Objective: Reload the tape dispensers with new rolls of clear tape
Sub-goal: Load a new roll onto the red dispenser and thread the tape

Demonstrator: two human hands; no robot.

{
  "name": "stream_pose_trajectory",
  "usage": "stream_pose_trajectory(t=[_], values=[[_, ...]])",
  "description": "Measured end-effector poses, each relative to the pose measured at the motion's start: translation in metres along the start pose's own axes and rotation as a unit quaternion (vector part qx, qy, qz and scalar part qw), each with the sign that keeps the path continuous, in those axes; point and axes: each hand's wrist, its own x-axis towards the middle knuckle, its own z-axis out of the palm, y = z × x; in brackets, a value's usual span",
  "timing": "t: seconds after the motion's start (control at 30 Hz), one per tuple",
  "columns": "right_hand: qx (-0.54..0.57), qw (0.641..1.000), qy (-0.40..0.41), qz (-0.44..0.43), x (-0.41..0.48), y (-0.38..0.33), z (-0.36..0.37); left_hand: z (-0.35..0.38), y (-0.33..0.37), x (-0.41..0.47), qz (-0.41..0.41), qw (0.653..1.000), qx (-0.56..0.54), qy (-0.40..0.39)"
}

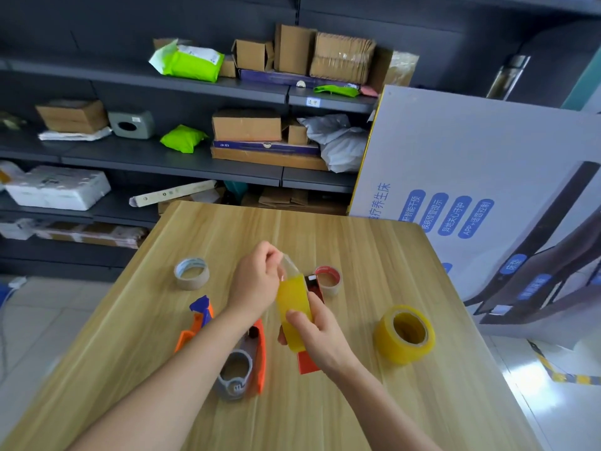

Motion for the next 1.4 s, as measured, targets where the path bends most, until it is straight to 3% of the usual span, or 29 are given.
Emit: stream_pose_trajectory(t=[0.1, 0.27, 0.37, 0.47, 0.57, 0.73, 0.9, 1.17, 1.4], values=[[0.029, 1.000, -0.011, -0.006, 0.000, -0.004, 0.001, -0.006, 0.008, 0.006, -0.029, 1.000, -0.009, -0.004], [0.121, 0.986, -0.080, 0.085, 0.004, -0.020, -0.009, -0.015, 0.016, 0.000, 0.080, 0.996, 0.030, -0.023], [0.147, 0.978, -0.086, 0.120, 0.006, -0.021, -0.009, -0.017, 0.015, -0.005, 0.096, 0.994, 0.037, -0.036], [0.156, 0.978, -0.083, 0.113, 0.001, -0.019, -0.004, -0.025, 0.012, 0.000, 0.020, 1.000, -0.001, -0.018], [0.093, 0.991, -0.074, 0.067, -0.004, -0.018, 0.001, -0.038, 0.003, 0.016, -0.085, 0.996, -0.034, 0.002], [0.065, 0.992, -0.107, 0.012, -0.003, -0.022, 0.010, -0.040, -0.010, 0.030, -0.114, 0.993, -0.009, -0.019], [0.055, 0.988, -0.145, -0.022, 0.001, -0.031, 0.008, -0.040, -0.022, 0.031, -0.163, 0.978, -0.046, -0.123], [0.032, 0.988, -0.147, -0.018, 0.005, -0.030, 0.010, -0.047, -0.020, 0.033, -0.160, 0.965, -0.062, -0.198], [-0.001, 0.991, -0.132, 0.022, 0.010, -0.026, 0.014, -0.058, -0.018, 0.039, -0.128, 0.977, -0.122, -0.118]])
